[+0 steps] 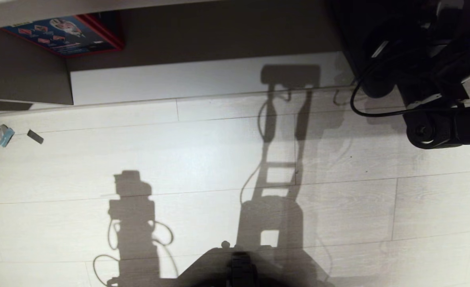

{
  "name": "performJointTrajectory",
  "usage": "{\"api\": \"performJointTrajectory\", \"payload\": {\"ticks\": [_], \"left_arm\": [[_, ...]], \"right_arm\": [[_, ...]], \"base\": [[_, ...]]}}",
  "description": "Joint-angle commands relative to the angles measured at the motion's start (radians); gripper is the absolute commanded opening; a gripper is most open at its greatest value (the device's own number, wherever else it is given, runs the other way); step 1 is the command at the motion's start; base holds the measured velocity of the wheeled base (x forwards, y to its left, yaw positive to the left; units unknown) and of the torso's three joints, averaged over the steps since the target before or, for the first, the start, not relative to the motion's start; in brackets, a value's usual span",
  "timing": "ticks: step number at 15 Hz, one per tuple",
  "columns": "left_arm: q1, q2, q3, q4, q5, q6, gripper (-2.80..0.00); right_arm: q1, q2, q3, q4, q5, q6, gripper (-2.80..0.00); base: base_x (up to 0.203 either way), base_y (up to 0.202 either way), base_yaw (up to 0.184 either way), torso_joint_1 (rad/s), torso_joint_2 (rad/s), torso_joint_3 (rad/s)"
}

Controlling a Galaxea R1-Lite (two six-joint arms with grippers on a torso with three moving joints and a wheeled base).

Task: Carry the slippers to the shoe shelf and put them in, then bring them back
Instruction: Pick up the slippers in the shoe cabinet

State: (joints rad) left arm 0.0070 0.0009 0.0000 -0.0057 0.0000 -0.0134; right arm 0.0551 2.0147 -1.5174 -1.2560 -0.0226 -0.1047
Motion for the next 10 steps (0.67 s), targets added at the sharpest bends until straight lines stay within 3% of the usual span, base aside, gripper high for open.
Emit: {"api": "performJointTrajectory", "payload": {"ticks": [1, 5, 10], "left_arm": [[0.001, 0.001, 0.0, 0.0, 0.0, 0.0, -2.8], [0.001, 0.001, 0.0, 0.0, 0.0, -0.002, -2.8], [0.001, 0.001, 0.0, 0.0, 0.0, -0.003, -2.8]], "right_arm": [[0.0, 0.003, -0.001, -0.005, 0.001, -0.001, -2.8], [0.011, -0.042, 0.022, 0.005, 0.019, 0.0, -2.8], [0.079, -0.203, 0.162, 0.065, 0.042, 0.0, -2.8]], "base": [[0.0, 0.0, 0.0, 0.0, 0.0, 0.0], [0.0, 0.0, 0.0, 0.0, 0.0, 0.0], [0.0, 0.0, 0.0, 0.0, 0.0, 0.0]]}}
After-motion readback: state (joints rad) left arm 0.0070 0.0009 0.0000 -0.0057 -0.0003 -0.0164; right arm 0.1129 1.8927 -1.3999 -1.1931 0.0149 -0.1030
